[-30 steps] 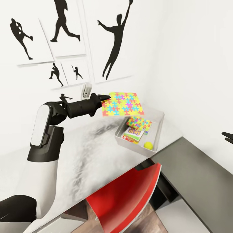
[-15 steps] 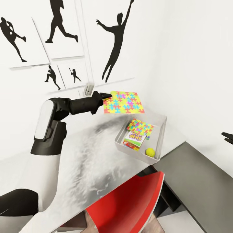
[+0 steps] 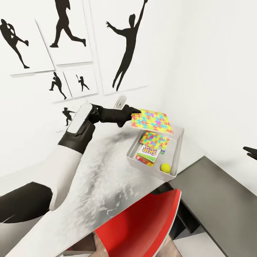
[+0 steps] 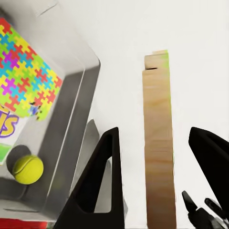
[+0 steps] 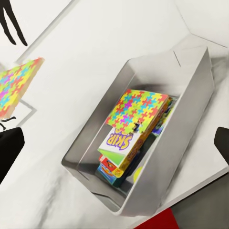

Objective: Put all the toys in the child's room - the three board games (two on the bed and one on the table), the two jigsaw puzzles on the table, and the tennis ball on the table - inside the toy box on the table in the child's room.

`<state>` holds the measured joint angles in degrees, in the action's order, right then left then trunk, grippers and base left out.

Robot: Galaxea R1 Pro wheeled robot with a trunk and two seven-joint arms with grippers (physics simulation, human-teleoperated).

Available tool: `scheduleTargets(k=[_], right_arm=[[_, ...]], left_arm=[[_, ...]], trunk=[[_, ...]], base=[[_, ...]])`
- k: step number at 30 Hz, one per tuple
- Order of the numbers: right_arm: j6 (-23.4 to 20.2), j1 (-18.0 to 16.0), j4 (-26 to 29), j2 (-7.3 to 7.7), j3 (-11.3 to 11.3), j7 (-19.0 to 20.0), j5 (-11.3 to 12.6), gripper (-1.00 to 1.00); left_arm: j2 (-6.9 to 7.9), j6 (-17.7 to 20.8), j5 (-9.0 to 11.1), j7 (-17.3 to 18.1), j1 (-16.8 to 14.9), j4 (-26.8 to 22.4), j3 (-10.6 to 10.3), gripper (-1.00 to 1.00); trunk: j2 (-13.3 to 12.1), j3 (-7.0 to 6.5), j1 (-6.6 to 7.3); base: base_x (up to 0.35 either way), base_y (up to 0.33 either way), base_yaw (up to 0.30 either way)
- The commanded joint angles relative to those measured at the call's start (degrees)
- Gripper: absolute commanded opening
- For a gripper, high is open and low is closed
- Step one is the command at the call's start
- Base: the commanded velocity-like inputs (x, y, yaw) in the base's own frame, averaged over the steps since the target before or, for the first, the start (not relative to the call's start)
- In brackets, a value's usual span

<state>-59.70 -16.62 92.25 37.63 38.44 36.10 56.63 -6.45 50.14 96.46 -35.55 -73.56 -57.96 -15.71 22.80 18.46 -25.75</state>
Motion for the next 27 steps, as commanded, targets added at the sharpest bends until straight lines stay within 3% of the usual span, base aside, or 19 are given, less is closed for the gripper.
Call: scheduleTargets(k=[1,4,7,16,23,27], right_arm=[[-0.30,-0.07,0.00,0.01,0.05,0.38,-0.30,1.00],[-0.30,-0.08,0.02,0.00,0.01,0.38,-0.30,1.00],[-0.30,-0.08,-0.02,0.03,0.03,0.38,-0.26,1.00],[-0.30,-0.08,-0.05,0.00,-0.02,0.38,-0.26,1.00],[-0.30,-0.08,-0.02,0.03,-0.07,0.38,-0.28,1.00],[-0.30,-0.08,0.10,0.00,-0.10,0.38,-0.29,1.00]], left_arm=[[-0.05,0.06,0.45,1.12,-0.68,1.62,-1.19,-1.00],[-0.03,0.22,0.33,5.32,-1.90,5.17,-3.85,-1.00],[0.13,0.37,0.28,7.85,-2.52,7.13,-5.24,-1.00],[0.84,1.45,0.23,10.14,-2.92,8.84,-6.49,-1.00],[3.44,1.96,0.12,10.50,-2.77,9.13,-6.67,-1.00],[6.87,2.03,0.10,10.59,-2.70,9.13,-6.65,-1.00]], trunk=[[0.11,0.10,-0.03],[0.11,0.10,-0.03],[0.11,0.10,-0.03],[0.11,0.10,-0.03],[0.11,0.10,-0.03],[0.11,0.10,-0.03]], base=[[0.000,0.000,-0.052],[0.000,0.000,-0.125],[0.000,0.000,-0.202],[0.000,0.000,-0.241],[0.000,0.000,-0.071],[0.000,0.000,-0.016]])
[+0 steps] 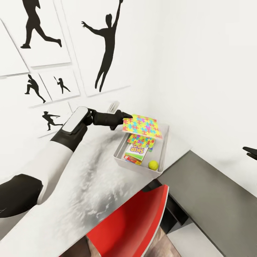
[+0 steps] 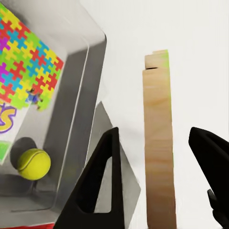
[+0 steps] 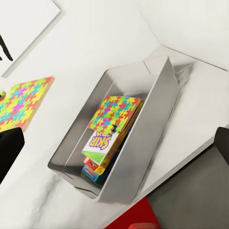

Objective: Put all the toys in the child's room - the three board games (two on the bed and one on the table), the two jigsaw puzzles on the table, and the tennis ball on the table - inside the toy box on the table in the child's room.

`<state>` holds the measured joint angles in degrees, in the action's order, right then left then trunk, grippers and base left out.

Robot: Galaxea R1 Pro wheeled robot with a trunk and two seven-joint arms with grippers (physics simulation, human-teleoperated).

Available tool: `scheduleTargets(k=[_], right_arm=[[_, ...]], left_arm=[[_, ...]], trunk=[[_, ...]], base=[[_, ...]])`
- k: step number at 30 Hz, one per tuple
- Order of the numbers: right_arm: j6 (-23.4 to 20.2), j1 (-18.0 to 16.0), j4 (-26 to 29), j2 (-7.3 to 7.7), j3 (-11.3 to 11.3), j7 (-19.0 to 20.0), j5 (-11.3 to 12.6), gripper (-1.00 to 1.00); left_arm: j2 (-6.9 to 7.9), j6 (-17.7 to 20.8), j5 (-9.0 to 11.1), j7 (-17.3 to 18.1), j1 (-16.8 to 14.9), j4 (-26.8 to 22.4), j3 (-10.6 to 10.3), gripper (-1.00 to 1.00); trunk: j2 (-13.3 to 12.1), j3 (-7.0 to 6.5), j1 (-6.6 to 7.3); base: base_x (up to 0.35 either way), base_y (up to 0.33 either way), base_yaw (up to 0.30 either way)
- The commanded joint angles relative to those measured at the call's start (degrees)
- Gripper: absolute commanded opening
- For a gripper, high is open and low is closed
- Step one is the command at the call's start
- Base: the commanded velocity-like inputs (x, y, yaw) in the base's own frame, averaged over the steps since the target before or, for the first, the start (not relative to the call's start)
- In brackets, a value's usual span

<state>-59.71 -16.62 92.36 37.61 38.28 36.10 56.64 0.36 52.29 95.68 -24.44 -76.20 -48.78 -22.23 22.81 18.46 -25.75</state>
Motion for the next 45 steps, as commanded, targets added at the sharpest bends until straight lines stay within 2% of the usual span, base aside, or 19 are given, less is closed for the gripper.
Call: scheduleTargets(k=[1,2,3,9,13,23,28,34,45], right_arm=[[-0.29,-0.07,0.02,-0.01,0.06,0.39,-0.32,1.00],[-0.29,-0.07,0.03,-0.03,0.06,0.40,-0.34,1.00],[-0.29,-0.07,0.07,-0.04,0.05,0.43,-0.33,1.00],[-0.29,-0.07,0.09,-0.05,0.05,0.45,-0.31,1.00],[-0.29,-0.07,0.10,-0.06,0.04,0.46,-0.31,1.00],[-0.29,-0.07,0.10,-0.06,0.04,0.46,-0.31,1.00],[-0.29,-0.07,0.10,0.02,0.04,0.46,-0.24,1.00],[-0.29,-0.07,0.10,0.01,-0.01,0.47,-0.27,1.00],[-0.29,-0.07,0.10,0.02,-0.04,0.59,-0.30,1.00]], left_arm=[[0.89,-0.11,0.90,-0.49,-0.05,-0.11,-0.12,-1.00],[1.75,-0.09,0.94,-0.44,-0.04,-0.18,-0.10,-1.00],[4.13,-0.04,1.26,-0.28,-0.02,-0.35,0.01,-1.00],[7.64,0.84,1.68,-0.13,-0.01,-0.27,0.46,-1.00],[8.41,2.00,1.37,-0.19,-0.02,-0.31,0.34,-1.00],[8.72,2.59,0.96,-0.26,-0.08,-0.57,0.10,-1.00],[8.89,2.75,0.94,-0.24,-0.09,-0.61,0.21,-1.00],[8.97,5.68,0.90,-0.24,-0.09,-0.61,0.33,-1.00],[11.15,7.26,0.81,-0.21,0.05,-0.23,0.46,-1.00]], trunk=[[0.11,0.10,-0.03],[0.11,0.10,-0.03],[0.11,0.10,-0.03],[0.11,0.10,-0.03],[0.11,0.10,-0.03],[0.11,0.10,-0.03],[0.11,0.10,-0.03],[0.11,0.02,-0.03],[0.11,0.00,-0.03]], base=[[0.000,0.000,-0.009],[0.000,0.000,-0.007],[0.000,0.000,-0.004],[0.000,0.000,-0.001],[0.000,0.000,0.000],[0.000,0.000,-0.007],[0.000,0.000,-0.205],[0.000,0.000,-0.190],[0.000,0.000,-0.032]])
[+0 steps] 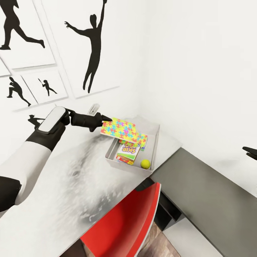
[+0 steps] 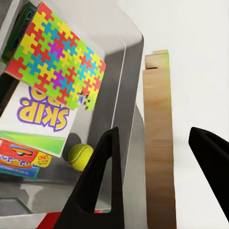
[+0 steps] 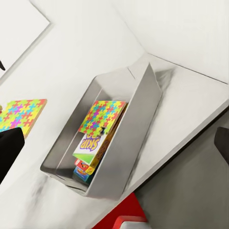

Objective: Put all the toys in the child's room - the three board games (two on the bed and one on the table), the two jigsaw puzzles on the table, and the tennis ball on the table - inside the toy box on the table in the child's room.

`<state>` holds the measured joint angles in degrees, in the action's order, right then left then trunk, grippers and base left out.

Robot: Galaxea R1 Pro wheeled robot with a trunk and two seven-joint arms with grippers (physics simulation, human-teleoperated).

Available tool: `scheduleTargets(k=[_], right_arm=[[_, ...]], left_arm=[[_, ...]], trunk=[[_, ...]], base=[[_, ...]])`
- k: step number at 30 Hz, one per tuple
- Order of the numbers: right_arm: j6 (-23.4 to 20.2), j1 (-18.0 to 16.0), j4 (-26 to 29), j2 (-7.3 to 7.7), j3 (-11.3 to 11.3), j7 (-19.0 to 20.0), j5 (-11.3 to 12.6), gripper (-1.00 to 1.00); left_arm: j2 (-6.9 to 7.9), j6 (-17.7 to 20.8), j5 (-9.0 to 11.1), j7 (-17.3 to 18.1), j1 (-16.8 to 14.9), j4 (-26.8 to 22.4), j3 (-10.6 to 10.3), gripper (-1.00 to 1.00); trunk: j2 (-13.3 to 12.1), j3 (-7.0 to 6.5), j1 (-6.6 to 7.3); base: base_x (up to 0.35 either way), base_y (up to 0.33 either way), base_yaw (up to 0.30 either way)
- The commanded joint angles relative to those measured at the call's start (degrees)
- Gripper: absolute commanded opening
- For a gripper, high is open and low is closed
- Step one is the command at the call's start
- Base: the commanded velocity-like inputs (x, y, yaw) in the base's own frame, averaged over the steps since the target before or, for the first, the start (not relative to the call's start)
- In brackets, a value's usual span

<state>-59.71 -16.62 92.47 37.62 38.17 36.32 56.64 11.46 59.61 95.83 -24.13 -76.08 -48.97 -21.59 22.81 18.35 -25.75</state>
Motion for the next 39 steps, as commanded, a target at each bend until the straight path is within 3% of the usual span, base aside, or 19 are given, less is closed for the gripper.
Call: scheduleTargets(k=[1,9,16,20,30,37,39], right_arm=[[-0.29,-0.08,-0.01,0.01,0.06,0.38,-0.30,1.00],[-0.29,-0.08,-0.01,-0.02,0.06,0.47,-0.30,1.00],[-0.29,-0.08,-0.01,-0.05,0.06,0.50,-0.30,1.00],[-0.29,-0.06,-0.01,-0.08,0.06,0.50,-0.30,1.00],[-0.29,-0.01,-0.01,-0.09,0.06,0.54,-0.30,1.00],[-0.29,-0.01,-0.01,-0.04,0.06,0.58,-0.30,1.00],[-0.29,-0.01,-0.01,0.01,0.06,0.59,-0.30,1.00]], left_arm=[[0.13,-0.05,0.65,-0.53,-0.08,0.02,-0.25,-1.00],[-0.74,-0.02,0.58,-0.39,-0.57,2.76,-0.61,-1.00],[-4.20,-0.09,-0.05,-0.27,-1.29,3.60,-0.70,-1.00],[-6.17,-0.10,-2.50,-0.17,-1.46,3.79,-0.70,-1.00],[-7.85,-0.36,-4.76,3.10,-1.51,5.56,-0.90,-1.00],[-9.00,-0.59,-8.71,5.49,-1.45,6.43,-0.92,-1.00],[-9.30,-0.65,-10.80,7.59,-1.45,6.90,-0.92,-1.00]], trunk=[[0.11,0.10,-0.03],[0.11,0.10,-0.03],[0.11,0.10,-0.03],[0.11,0.10,-0.03],[0.11,0.10,-0.03],[0.11,0.44,-0.03],[0.11,0.61,-0.03]], base=[[0.000,0.000,-0.005],[0.000,0.000,-0.002],[0.000,0.000,0.000],[0.000,0.000,0.000],[0.000,0.000,0.000],[0.000,0.000,0.000],[0.000,0.000,0.000]])
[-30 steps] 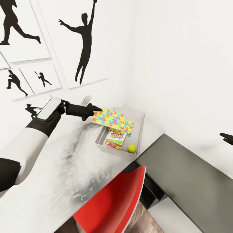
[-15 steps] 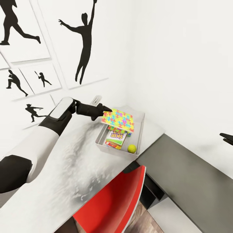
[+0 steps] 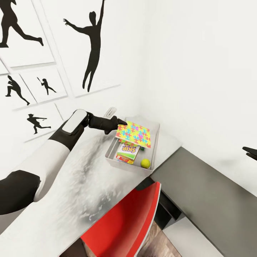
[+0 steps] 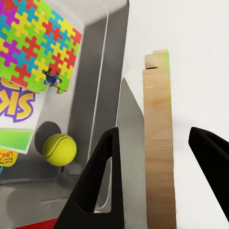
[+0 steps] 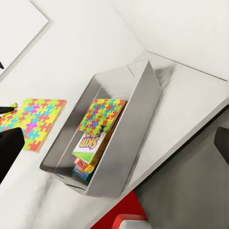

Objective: Put all the toys in the child's room - the three board games (two on the bed and one on the table), the two jigsaw puzzles on the table, and the tennis ball on the table - inside the toy box on the table in the child's room.

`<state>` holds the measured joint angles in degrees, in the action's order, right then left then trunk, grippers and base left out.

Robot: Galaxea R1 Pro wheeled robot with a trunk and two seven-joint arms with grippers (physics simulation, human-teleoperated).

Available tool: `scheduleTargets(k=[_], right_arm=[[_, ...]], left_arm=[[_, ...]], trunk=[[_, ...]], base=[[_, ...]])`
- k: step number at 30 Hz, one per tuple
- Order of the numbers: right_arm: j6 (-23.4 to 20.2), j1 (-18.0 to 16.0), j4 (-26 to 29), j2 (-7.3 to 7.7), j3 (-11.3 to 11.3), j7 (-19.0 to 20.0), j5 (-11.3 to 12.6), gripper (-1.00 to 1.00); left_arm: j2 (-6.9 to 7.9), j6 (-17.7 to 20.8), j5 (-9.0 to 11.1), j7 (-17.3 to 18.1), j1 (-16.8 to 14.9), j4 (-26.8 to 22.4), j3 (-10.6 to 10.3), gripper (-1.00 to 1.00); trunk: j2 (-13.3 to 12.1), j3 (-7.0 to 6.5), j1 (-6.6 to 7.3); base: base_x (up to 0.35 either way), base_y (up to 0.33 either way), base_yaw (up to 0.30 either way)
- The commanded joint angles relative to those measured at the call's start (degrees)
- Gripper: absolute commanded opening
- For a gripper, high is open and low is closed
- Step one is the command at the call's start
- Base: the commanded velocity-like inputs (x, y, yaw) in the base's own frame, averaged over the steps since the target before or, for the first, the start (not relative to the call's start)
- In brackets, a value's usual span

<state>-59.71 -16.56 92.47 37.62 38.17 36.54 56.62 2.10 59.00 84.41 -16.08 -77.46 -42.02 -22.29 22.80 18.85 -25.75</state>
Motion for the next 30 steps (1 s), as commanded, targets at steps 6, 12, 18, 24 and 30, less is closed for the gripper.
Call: scheduleTargets(k=[6,12,18,24,30], right_arm=[[-0.29,-0.06,0.00,0.00,0.06,0.37,-0.28,1.00],[-0.29,-0.05,0.01,0.00,0.06,0.37,-0.29,1.00],[-0.29,-0.05,0.01,0.00,0.06,0.37,-0.29,1.00],[-0.29,-0.05,0.05,0.00,0.06,0.37,-0.29,1.00],[-0.29,-0.07,0.04,0.06,0.06,0.37,-0.29,1.00]], left_arm=[[-0.19,-0.15,-3.89,3.85,-0.06,1.13,-0.16,-1.00],[-0.23,-0.20,-5.24,5.43,-0.12,1.43,-0.13,-1.00],[-0.20,-0.40,-5.57,5.82,-0.21,1.49,-0.09,-1.00],[-0.20,-0.47,-6.02,5.99,-0.26,1.50,-0.06,-1.00],[-0.24,-0.49,-6.62,6.78,-0.68,1.50,-0.08,-1.00]], trunk=[[0.11,0.64,-0.03],[0.11,1.19,-0.03],[0.11,1.75,-0.03],[0.11,2.31,-0.03],[0.11,2.87,-0.03]], base=[[0.000,0.000,0.000],[0.000,0.000,0.000],[0.000,0.000,0.000],[0.000,0.000,0.000],[0.000,0.000,0.000]])
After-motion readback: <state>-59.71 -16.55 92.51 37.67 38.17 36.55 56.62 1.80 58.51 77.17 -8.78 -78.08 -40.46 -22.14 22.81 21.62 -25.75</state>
